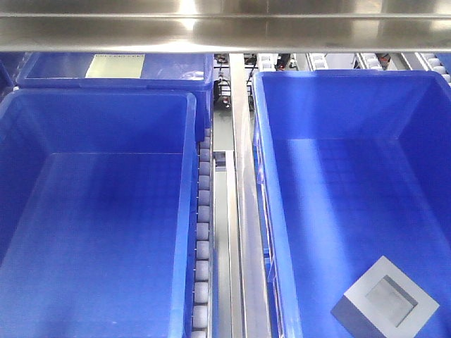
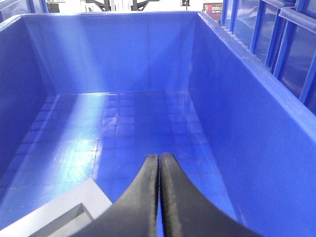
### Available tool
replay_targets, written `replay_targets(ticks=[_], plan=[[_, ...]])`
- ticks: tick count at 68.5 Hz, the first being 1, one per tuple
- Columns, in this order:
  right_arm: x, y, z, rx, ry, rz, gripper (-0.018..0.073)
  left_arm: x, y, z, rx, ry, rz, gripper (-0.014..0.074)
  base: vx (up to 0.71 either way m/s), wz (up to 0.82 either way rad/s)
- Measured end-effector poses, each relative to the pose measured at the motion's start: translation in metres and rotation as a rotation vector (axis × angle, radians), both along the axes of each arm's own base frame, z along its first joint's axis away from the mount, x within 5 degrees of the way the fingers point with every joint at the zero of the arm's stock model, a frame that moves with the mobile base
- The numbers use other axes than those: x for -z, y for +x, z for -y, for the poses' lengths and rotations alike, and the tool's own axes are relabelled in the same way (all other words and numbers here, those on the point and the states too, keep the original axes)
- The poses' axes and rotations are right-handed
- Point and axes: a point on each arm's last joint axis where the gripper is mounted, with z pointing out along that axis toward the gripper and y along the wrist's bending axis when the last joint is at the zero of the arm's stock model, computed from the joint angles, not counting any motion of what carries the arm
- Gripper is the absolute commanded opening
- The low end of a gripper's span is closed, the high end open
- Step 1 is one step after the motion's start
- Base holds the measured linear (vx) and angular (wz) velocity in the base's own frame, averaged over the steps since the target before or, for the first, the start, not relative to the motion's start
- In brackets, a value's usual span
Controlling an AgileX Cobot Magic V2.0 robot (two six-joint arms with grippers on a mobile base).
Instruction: Sort gray base to blue bin
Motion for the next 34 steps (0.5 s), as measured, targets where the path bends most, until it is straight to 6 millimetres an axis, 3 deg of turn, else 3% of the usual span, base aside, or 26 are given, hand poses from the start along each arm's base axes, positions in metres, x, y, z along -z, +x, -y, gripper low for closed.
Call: replay_targets(ticks=[34], plan=[[0.0,0.0,0.0,0.0,0.0,0.0,-0.0005,-0.0015,0.0007,-0.0069,-0.066,-0.025,0.016,-0.0008,0.0,0.0]])
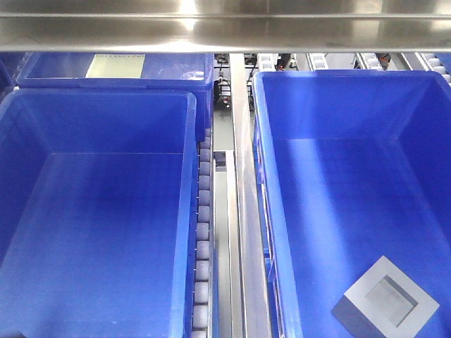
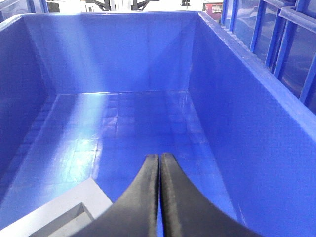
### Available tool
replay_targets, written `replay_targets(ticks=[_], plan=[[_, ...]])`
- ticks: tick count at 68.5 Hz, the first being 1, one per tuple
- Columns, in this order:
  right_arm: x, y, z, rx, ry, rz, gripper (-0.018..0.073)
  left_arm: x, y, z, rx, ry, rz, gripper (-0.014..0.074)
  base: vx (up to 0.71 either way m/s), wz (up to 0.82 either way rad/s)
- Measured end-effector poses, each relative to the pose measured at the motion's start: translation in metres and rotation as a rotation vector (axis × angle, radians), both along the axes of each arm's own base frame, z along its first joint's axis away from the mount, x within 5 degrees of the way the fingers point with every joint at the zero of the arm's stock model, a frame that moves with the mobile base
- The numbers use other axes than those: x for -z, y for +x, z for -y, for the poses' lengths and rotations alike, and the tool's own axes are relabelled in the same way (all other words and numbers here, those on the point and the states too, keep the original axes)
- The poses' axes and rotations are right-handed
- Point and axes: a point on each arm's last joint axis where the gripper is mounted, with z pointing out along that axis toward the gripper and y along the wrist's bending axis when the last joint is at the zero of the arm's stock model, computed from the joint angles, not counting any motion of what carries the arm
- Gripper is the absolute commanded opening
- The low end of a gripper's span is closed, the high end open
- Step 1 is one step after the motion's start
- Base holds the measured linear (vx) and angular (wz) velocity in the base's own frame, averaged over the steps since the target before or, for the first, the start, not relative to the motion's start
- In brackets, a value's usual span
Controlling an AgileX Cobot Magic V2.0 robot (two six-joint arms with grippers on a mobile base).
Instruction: Sort gray base to blue bin
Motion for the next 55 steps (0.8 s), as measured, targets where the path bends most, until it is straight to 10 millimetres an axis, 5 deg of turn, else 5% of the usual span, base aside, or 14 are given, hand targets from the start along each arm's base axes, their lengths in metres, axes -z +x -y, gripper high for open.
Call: replay_targets(ticks=[41,55], plan=[[0.0,0.0,0.0,0.0,0.0,-0.001,-0.0005,-0.001,-0.006,-0.046,-0.826,0.032,0.163,-0.0008,0.0,0.0],[0.0,0.0,0.0,0.0,0.0,-0.001,-0.0005,0.019,0.005,-0.051,-0.977,0.039,0.166,-0.0008,0.0,0.0]])
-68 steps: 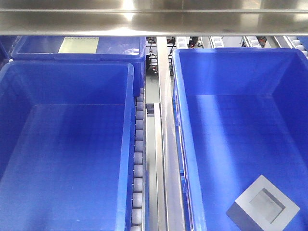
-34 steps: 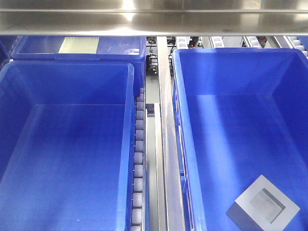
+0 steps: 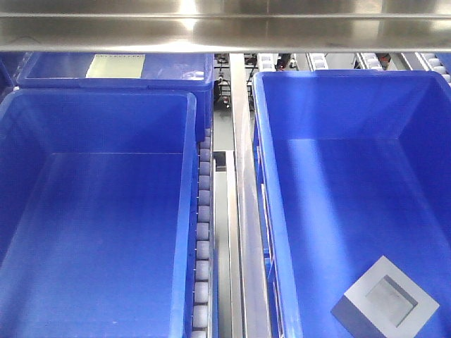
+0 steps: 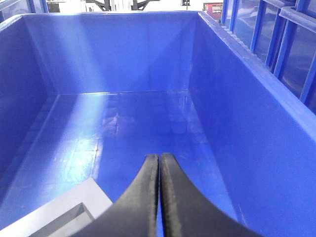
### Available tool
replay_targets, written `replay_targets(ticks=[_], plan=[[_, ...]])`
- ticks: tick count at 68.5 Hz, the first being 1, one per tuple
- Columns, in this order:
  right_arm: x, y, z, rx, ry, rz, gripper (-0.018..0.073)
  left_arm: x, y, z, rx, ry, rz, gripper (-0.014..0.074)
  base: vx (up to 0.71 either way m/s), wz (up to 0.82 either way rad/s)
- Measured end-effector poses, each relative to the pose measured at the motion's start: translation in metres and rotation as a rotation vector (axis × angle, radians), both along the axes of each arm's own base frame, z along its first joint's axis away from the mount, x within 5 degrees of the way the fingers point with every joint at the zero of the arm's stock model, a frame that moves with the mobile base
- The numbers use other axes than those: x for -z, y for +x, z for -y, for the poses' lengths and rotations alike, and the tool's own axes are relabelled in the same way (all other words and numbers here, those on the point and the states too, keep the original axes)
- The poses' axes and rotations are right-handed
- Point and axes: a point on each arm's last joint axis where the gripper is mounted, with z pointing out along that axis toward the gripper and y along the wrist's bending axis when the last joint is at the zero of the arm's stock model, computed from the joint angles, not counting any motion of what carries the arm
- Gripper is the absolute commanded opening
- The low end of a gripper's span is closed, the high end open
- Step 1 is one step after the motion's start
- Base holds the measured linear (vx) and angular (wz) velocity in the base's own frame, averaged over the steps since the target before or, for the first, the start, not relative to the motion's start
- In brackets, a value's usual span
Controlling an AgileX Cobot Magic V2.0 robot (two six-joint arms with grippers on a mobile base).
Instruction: Sort gray base to blue bin
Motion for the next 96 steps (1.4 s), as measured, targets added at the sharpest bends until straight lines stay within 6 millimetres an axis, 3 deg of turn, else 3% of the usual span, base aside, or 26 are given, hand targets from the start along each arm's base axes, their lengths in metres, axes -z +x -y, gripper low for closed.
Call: replay_targets(ticks=[17,23,96], plan=[[0.0,0.0,0.0,0.0,0.0,0.0,-0.0005,0.057,0.016,-0.001,-0.021,-0.001,-0.076,-0.0008,0.0,0.0],[0.0,0.0,0.0,0.0,0.0,0.0,-0.0005,0.068,0.018,-0.001,-0.024,-0.001,-0.104,-0.0008,0.0,0.0],[0.0,0.0,0.0,0.0,0.0,0.0,-0.0005,0.069,0.018,-0.001,-0.024,-0.001,-0.104,-0.0008,0.0,0.0]])
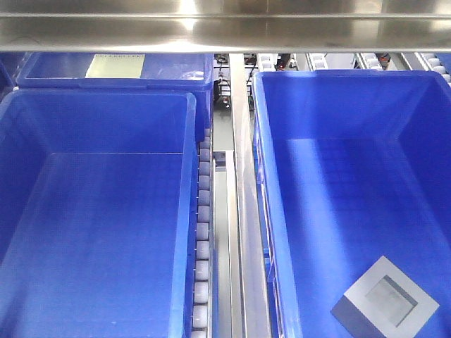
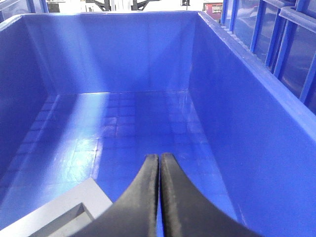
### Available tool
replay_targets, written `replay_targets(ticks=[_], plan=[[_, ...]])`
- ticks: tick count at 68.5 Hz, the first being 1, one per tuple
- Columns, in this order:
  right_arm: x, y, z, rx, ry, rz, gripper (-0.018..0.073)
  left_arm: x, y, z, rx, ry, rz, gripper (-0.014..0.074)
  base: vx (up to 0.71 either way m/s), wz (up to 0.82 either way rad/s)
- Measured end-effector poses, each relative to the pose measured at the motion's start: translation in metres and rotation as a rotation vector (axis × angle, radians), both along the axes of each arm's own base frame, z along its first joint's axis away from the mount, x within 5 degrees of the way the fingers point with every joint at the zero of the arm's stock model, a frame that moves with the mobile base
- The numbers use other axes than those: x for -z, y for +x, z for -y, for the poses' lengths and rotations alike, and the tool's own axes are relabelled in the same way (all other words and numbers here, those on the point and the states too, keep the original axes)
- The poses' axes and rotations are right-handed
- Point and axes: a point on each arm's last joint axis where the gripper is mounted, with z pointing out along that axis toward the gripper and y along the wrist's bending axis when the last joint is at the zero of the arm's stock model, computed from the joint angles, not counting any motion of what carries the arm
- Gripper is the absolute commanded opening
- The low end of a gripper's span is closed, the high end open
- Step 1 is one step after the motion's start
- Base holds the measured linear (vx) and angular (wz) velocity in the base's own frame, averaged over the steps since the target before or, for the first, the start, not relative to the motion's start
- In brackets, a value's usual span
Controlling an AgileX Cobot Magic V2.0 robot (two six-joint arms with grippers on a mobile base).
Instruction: Sort gray base to blue bin
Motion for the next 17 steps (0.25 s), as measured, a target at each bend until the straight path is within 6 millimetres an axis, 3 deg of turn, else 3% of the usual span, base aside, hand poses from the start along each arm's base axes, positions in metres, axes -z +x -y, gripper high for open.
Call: replay_targets(ticks=[17], plan=[[0.0,0.0,0.0,0.0,0.0,0.0,-0.0005,0.0,0.0,0.0,0.0,0.0,0.0,-0.0008,0.0,0.0]])
